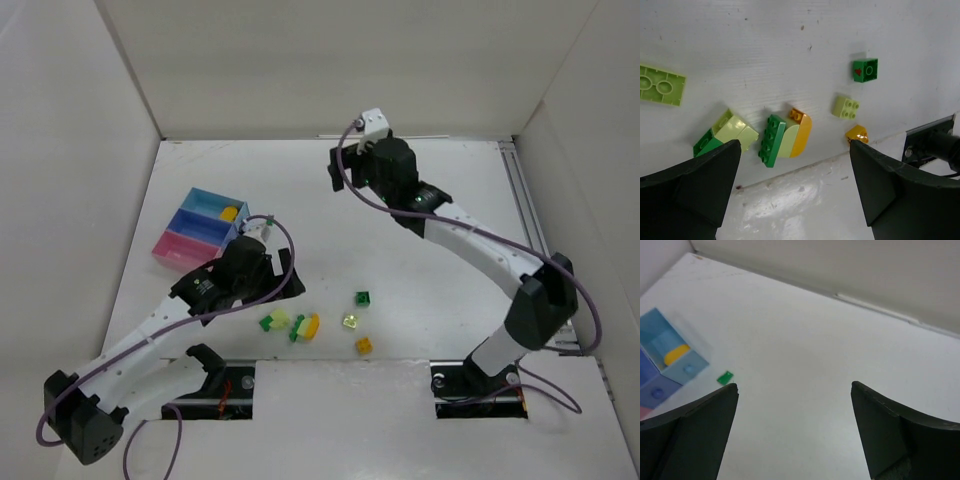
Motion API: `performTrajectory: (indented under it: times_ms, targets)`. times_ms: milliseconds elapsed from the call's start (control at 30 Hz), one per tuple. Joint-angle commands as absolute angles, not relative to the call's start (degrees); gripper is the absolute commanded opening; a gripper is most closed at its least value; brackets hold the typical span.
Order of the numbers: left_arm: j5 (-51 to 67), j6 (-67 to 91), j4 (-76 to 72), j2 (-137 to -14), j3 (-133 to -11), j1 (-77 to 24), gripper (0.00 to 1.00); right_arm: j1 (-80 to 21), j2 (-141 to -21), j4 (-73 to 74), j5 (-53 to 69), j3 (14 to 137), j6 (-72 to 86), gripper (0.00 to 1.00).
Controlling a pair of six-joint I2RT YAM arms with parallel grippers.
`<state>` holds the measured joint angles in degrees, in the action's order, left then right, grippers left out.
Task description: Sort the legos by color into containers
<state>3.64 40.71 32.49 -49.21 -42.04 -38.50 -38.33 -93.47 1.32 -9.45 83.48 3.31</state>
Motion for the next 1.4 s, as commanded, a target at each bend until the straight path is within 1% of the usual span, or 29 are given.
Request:
performTrajectory:
  times_ms: [0, 33, 100, 133, 233, 267, 300, 333, 367, 400, 467, 533, 633, 667, 700, 767, 967, 1233, 1367]
  targets:
    - [6.5, 42.44, 29.19, -47.98, -40.7, -40.07, 0.87, -41.3, -86.51, 2.02, -20.64, 73.15, 7.63, 0.98]
    - [6.5, 43.06, 27.96, -47.99, -40.69, -40.08, 0.86, -41.83, -84.4, 2.02, -20.65, 68.34, 8.95, 0.97]
    - [3.19, 45.68, 27.95, -50.09, -39.99, -41.65, 0.85, -42.36, -78.85, 2.02, -20.65, 64.18, 13.17, 0.93]
    - [2.03, 46.4, 27.95, -50.79, -39.47, -43.23, 0.81, -43.15, -77.36, 2.02, -19.96, 60.94, 13.79, 0.91]
    - [-2.89, 49.47, 27.33, -54.39, -38.85, -47.18, 0.71, -45.86, -72.17, 2.02, -19.95, 56.7, 15.29, 0.86]
    - [-3.77, 50.09, 27.33, -55.62, -39.46, -47.89, 0.66, -46.4, -71.38, 2.02, -19.95, 54.69, 15.99, 0.84]
    - [-4.48, 50.62, 27.86, -56.85, -40.16, -47.9, 0.64, -46.41, -70.24, 2.54, -19.95, 53.89, 16.61, 0.79]
    - [-6.14, 51.5, 28.56, -59.48, -41.04, -48.6, 0.64, -46.93, -70.22, 3.24, -19.95, 53.88, 17.13, 0.7]
    - [-6.85, 52.11, 29.61, -60.63, -42.44, -49.3, 0.61, -46.93, -69.62, 4.12, -19.95, 53.18, 17.66, 0.68]
    - [-7.81, 53.51, 30.23, -61.6, -43.06, -49.83, 0.58, -46.93, -69.0, 6.13, -19.95, 53.17, 18.45, 0.68]
    - [-9.4, 54.32, 30.85, -63.89, -43.59, -50.62, 0.53, -48.07, -68.47, 8.08, -21.79, 53.17, 18.98, 0.62]
    - [-9.4, 54.84, 29.98, -64.77, -43.07, -52.03, 0.52, -48.08, -67.94, 10.01, -25.03, 51.95, 20.3, 0.62]
    - [-9.4, 54.32, 29.36, -66.62, -43.07, -52.56, 0.5, -48.69, -67.24, 12.99, -28.2, 51.94, 22.41, 0.56]
    - [-9.4, 54.32, 29.36, -67.93, -43.07, -53.43, 0.5, -48.69, -67.24, 13.01, -28.82, 51.33, 22.93, 0.5]
    - [-9.4, 54.32, 29.36, -68.72, -43.68, -54.13, 0.5, -48.69, -66.54, 13.79, -28.83, 51.33, 22.94, 0.48]
    - [-9.4, 54.32, 28.83, -70.04, -44.21, -54.66, 0.5, -48.69, -65.92, 14.32, -29.35, 50.71, 23.46, 0.48]
    - [-12.65, 56.78, 30.58, -73.92, -45.26, -55.81, 0.36, -48.69, -64.17, 14.33, -28.83, 49.04, 24.61, 0.47]
    - [-16.61, 60.9, 33.75, -74.44, -45.79, -55.81, 0.36, -48.69, -63.63, 14.85, -28.83, 48.43, 25.14, 0.47]
    - [-16.0, 60.21, 33.22, -75.58, -45.79, -55.81, 0.31, -48.69, -63.63, 14.85, -28.83, 48.43, 25.66, 0.47]
